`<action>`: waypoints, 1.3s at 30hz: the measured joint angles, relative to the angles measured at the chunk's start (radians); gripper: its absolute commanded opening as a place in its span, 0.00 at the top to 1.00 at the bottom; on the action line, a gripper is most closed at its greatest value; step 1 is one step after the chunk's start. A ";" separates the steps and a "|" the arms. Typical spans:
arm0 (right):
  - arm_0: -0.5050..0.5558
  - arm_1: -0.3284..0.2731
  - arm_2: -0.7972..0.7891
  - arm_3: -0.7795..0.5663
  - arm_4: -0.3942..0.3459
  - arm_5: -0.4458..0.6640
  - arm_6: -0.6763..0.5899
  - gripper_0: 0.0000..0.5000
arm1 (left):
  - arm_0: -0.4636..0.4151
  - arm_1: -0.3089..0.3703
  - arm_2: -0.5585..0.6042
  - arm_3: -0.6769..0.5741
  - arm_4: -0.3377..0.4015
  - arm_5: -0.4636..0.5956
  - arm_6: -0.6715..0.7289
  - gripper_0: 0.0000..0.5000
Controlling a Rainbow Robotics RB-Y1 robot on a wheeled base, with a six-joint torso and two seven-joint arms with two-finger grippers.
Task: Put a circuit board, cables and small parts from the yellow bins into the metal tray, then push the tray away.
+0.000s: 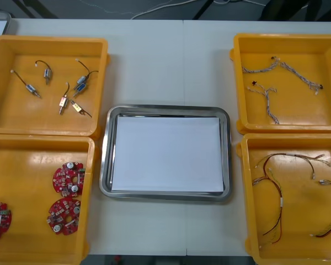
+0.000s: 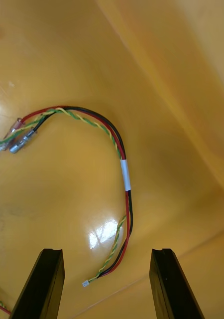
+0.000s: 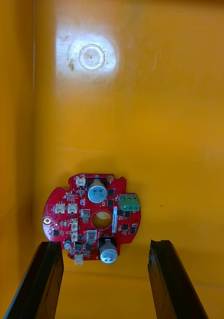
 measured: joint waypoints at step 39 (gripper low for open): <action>0.001 0.021 0.155 0.100 0.084 -0.143 -0.001 0.25 | 0.121 -0.013 -0.152 0.131 -0.049 -0.250 -0.043 0.00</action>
